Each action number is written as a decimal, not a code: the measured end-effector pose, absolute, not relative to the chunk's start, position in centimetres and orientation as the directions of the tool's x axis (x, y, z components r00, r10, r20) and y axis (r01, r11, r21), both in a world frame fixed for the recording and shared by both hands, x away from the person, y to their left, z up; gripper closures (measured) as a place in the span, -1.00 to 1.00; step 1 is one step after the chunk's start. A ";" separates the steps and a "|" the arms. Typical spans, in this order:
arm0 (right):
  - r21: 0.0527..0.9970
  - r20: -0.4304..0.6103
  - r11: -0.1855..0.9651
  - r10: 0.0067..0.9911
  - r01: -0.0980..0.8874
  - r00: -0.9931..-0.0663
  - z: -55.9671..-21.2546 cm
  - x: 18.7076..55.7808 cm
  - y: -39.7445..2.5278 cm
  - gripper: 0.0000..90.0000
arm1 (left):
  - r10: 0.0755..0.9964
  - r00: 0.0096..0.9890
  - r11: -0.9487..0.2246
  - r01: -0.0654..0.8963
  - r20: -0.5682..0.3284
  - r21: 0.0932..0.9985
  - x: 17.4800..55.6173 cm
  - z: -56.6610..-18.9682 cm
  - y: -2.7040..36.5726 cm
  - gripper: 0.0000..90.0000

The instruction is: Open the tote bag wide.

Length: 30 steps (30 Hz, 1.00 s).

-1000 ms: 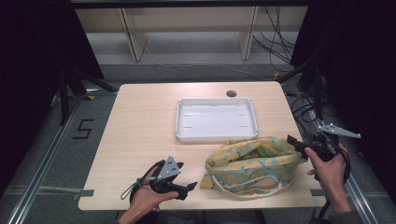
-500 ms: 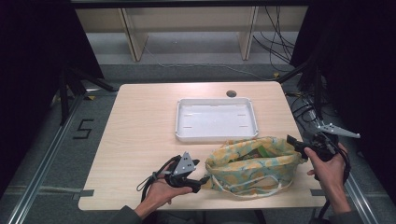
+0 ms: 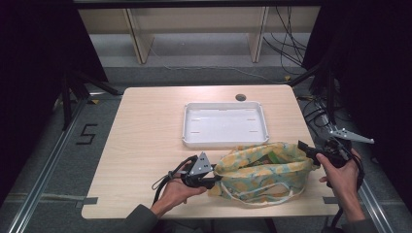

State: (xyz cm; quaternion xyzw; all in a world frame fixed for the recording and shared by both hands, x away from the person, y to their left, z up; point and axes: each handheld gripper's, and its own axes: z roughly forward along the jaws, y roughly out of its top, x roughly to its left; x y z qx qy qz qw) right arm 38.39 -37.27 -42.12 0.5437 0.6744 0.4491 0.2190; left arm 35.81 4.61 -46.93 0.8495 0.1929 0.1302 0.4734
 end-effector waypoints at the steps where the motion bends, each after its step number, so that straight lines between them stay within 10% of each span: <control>1: 0.844 0.193 0.005 0.930 0.537 -0.313 -42.1 38.4 -37.3 -0.42 | 0.451 0.892 -0.477 0.204 0.039 0.855 35.8 -46.9 4.6 0.71; 5: 0.856 0.157 0.042 0.929 0.516 -0.336 -42.3 38.7 -37.5 -0.42 | 0.421 0.904 -0.500 0.159 0.078 0.852 36.0 -46.5 5.3 0.97; 30: 0.823 0.203 0.048 0.906 0.566 -0.371 -43.0 38.8 -35.7 -0.42 | 0.489 0.870 -0.496 0.215 0.065 0.842 35.3 -45.9 14.3 0.97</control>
